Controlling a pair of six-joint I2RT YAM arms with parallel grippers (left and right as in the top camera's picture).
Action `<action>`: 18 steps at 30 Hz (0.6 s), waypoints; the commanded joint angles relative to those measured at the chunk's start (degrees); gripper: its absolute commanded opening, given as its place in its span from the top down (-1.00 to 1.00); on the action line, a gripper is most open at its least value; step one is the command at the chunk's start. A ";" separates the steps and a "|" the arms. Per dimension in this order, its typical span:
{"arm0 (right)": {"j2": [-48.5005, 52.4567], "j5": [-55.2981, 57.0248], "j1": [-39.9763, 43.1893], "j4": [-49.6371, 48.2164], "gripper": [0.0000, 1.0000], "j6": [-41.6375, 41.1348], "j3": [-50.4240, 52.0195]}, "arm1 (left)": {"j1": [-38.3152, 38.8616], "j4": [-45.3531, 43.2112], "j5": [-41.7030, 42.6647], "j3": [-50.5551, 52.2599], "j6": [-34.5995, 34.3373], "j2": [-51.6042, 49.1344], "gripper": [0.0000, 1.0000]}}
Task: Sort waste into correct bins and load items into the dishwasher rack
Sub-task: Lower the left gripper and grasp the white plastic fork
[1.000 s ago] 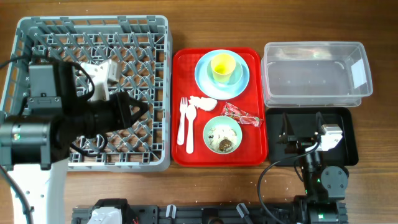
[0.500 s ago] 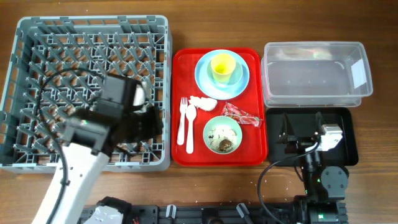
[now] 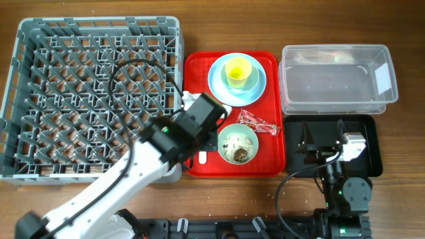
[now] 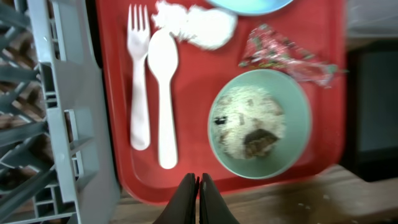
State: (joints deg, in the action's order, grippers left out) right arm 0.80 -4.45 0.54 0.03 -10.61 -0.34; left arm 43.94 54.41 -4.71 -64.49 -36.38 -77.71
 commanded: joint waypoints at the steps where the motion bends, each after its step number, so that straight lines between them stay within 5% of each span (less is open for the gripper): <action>1: -0.22 0.52 0.09 -0.15 -1.00 -0.28 0.04 | 0.31 -0.42 -2.34 0.00 -0.59 -5.53 0.92; 10: -0.22 0.52 0.09 -0.15 -1.00 -0.28 0.04 | 0.31 -4.85 -5.81 0.00 -0.59 -18.10 0.69; 18: -0.22 0.52 0.09 -0.15 -0.99 -0.28 0.04 | -0.83 -9.62 -7.45 0.00 -0.59 -19.19 0.61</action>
State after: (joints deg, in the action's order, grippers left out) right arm 0.80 -4.45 0.54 0.05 -10.61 -0.34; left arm 43.53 45.65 -9.85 -64.49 -36.58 -96.23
